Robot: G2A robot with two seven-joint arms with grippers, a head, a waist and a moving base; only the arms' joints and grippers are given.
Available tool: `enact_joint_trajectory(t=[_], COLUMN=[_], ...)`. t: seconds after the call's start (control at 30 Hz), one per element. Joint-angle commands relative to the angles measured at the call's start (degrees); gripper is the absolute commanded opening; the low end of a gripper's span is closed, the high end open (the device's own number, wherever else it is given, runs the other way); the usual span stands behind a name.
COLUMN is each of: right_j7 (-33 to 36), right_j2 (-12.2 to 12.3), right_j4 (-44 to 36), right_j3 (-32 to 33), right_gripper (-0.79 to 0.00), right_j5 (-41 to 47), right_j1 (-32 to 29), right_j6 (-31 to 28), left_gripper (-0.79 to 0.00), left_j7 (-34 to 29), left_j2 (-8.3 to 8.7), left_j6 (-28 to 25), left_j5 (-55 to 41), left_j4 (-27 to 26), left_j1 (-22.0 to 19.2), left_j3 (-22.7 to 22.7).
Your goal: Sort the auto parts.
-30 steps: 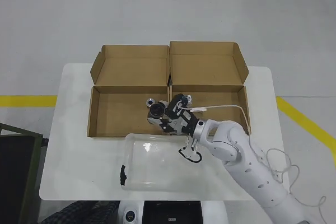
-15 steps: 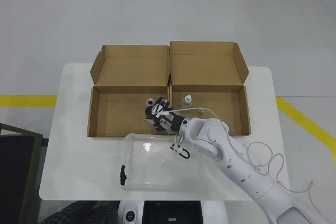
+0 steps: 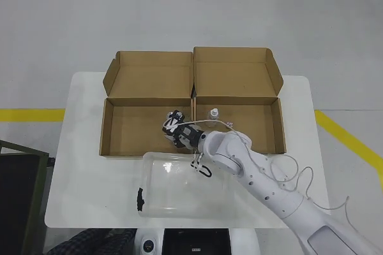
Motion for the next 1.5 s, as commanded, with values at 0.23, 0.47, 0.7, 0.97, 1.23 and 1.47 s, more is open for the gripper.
enact_joint_trajectory(t=[0.23,0.47,0.7,0.97,1.23,1.47], right_j7=[0.99,1.56,2.09,1.74,0.71,-1.87], right_j2=[-1.06,-1.46,-1.54,-1.35,-0.03,1.91], right_j4=[2.5,2.66,1.76,-0.88,-11.28,-20.72], right_j3=[-0.58,-0.25,0.64,2.32,6.8,13.34], right_gripper=[-0.57,-0.446,-0.403,-0.394,-0.317,-0.243], right_j5=[-0.58,-1.22,-2.25,-3.01,-4.82,-7.88], right_j1=[1.09,0.86,0.1,-1.54,-5.92,-12.97], right_j6=[-0.11,-0.49,-0.91,-1.57,-2.71,-4.37], left_gripper=[0.0,0.0,0.0,0.0,0.0,0.0], left_j7=[0.0,0.0,0.0,0.0,0.0,0.0], left_j2=[0.0,0.0,0.0,0.0,0.0,0.0], left_j6=[0.0,0.0,0.0,0.0,0.0,0.0], left_j5=[0.0,0.0,0.0,0.0,0.0,0.0], left_j4=[0.0,0.0,0.0,0.0,0.0,0.0], left_j1=[0.0,0.0,0.0,0.0,0.0,0.0], left_j3=[0.0,0.0,0.0,0.0,0.0,0.0])
